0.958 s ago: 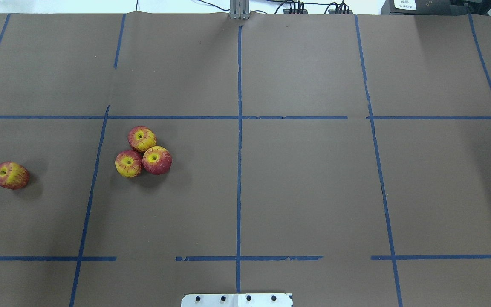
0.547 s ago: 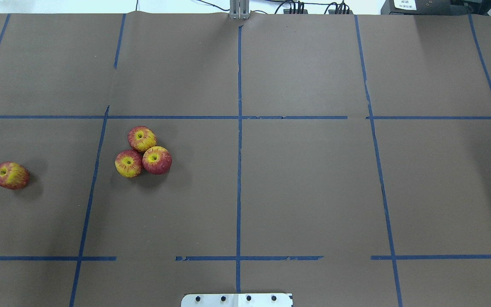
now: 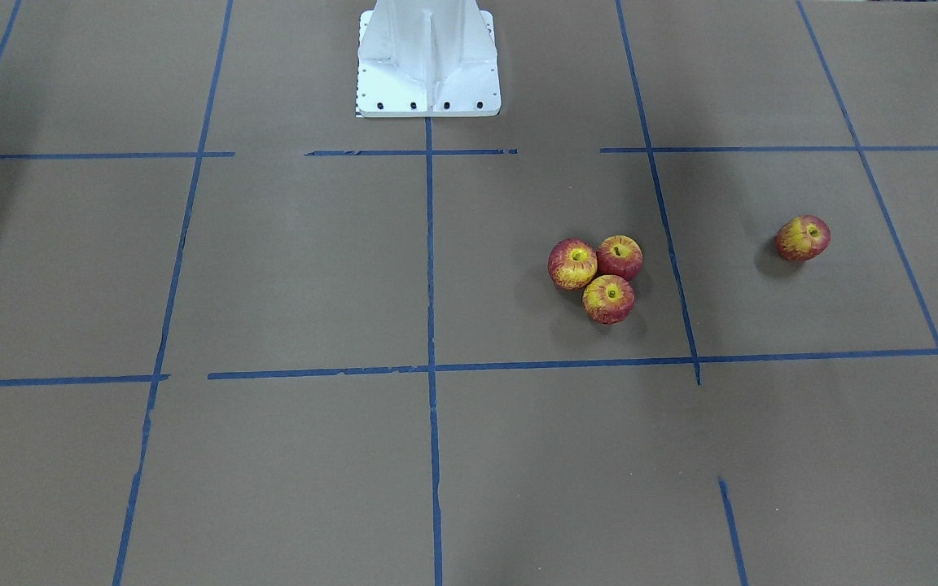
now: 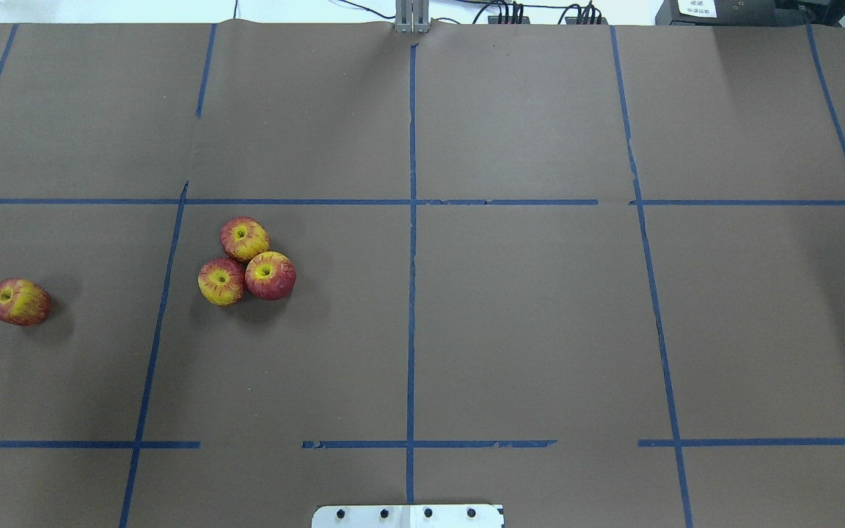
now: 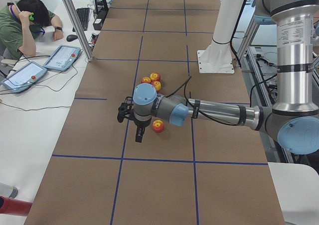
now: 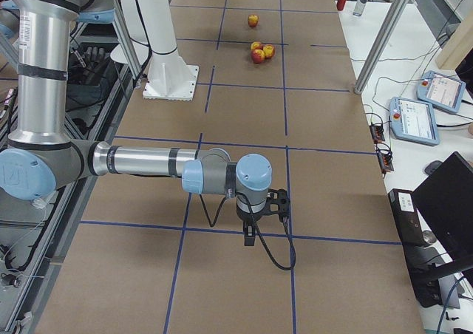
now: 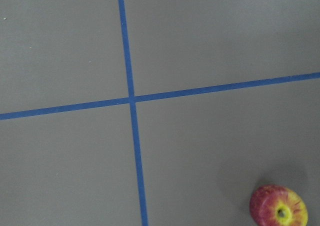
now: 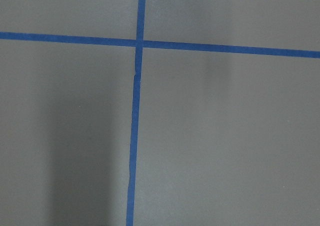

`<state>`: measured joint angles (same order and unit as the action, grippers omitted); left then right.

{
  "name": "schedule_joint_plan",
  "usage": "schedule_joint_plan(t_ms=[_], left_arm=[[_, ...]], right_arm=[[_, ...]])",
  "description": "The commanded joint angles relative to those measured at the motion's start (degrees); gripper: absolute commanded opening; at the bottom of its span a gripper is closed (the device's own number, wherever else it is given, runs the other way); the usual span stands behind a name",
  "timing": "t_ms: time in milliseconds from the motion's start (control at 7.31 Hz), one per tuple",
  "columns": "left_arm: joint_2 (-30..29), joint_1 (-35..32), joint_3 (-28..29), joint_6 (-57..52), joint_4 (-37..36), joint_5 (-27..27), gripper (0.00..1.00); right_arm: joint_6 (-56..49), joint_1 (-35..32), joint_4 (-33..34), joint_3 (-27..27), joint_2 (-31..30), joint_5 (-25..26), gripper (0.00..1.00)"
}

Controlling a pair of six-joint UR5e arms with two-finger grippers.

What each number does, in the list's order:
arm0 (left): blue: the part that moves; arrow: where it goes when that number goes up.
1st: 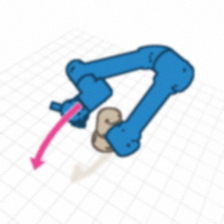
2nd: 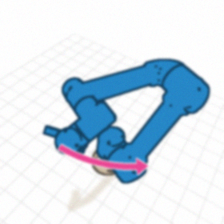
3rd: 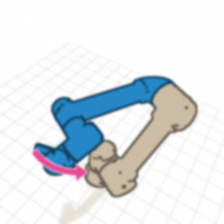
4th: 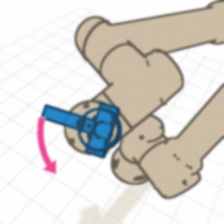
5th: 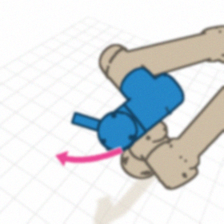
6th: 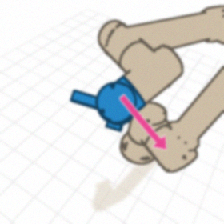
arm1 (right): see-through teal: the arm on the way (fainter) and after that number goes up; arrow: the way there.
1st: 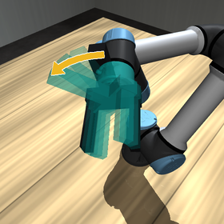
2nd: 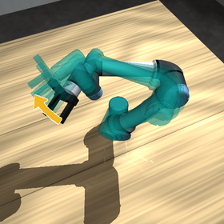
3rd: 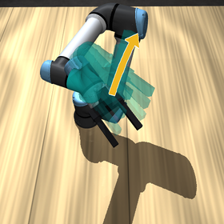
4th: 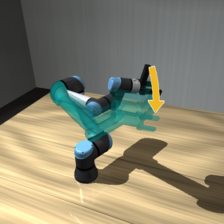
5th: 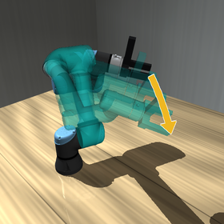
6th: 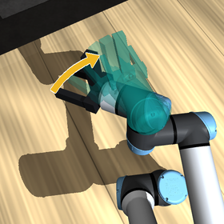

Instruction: Stack apples

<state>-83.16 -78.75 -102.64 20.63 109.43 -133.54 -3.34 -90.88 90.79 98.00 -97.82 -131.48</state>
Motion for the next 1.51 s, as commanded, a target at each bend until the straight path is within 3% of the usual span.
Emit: schedule_joint_plan(t_ms=[0,274,547,1368], left_arm=[[0.3,8.8,0.6,15.2,9.8,5.2,1.00],[0.3,17.1,2.0,25.3,15.5,8.9,1.00],[0.3,21.0,3.1,28.9,17.0,10.9,1.00],[0.4,23.1,5.7,28.7,17.8,10.8,1.00]], right_arm=[[0.0,0.0,0.0,0.0,0.0,0.0,1.00],[0.0,0.0,0.0,0.0,0.0,0.0,1.00],[0.0,0.0,0.0,0.0,0.0,0.0,1.00],[0.0,0.0,0.0,0.0,0.0,0.0,1.00]])
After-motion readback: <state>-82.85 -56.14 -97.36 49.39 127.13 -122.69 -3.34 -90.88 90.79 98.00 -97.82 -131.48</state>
